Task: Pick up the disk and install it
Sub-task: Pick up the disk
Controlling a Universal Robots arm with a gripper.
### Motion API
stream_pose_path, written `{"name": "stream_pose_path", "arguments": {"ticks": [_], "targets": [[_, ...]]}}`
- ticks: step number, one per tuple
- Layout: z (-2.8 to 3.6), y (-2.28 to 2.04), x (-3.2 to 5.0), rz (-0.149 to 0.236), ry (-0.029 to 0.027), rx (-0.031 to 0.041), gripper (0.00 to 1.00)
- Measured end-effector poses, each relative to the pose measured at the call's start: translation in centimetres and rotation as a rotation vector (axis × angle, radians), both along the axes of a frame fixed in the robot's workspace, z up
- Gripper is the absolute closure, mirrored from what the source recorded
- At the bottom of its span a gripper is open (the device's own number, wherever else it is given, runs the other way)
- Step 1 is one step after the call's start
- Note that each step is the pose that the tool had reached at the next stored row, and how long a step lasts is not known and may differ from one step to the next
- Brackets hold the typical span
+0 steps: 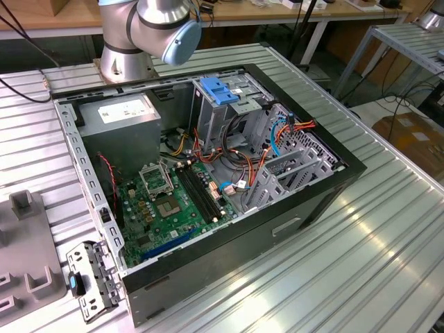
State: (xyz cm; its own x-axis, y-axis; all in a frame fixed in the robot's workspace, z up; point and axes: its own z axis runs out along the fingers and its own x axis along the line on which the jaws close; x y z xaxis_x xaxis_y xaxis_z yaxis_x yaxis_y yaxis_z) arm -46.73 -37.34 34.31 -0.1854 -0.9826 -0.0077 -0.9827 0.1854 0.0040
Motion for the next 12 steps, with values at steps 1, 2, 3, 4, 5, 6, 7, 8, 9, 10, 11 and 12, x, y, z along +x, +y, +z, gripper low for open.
{"name": "stream_pose_path", "arguments": {"ticks": [1, 2, 3, 4, 5, 6, 7, 8, 9, 10, 11, 12], "targets": [[-0.12, 0.0, -0.01, 0.014, 0.0, 0.0004, 0.4], [-0.23, 0.0, -0.01, 0.032, 0.0, 0.0006, 0.4], [-0.4, 0.0, -0.01, 0.059, -0.0001, 0.0007, 0.4], [-0.52, 0.0, -0.01, 0.076, 0.0, 0.0007, 0.4], [-0.7, 0.0, -0.01, 0.099, 0.0, 0.0008, 0.4], [-0.9, 0.0, -0.04, 0.114, -0.0001, 0.0018, 0.4], [-1.01, 0.0, -0.06, 0.123, -0.0001, 0.0026, 0.4], [-1.16, 0.0, -0.1, 0.133, -0.0002, 0.004, 0.4], [-1.26, 0.0, -0.13, 0.139, -0.0002, 0.0051, 0.4], [-1.37, 0.0, -0.16, 0.147, -0.0003, 0.0063, 0.4], [-1.53, 0.0, -0.21, 0.158, -0.0005, 0.0083, 0.4], [-1.69, 0.01, -0.25, 0.167, -0.0005, 0.0095, 0.4]]}}
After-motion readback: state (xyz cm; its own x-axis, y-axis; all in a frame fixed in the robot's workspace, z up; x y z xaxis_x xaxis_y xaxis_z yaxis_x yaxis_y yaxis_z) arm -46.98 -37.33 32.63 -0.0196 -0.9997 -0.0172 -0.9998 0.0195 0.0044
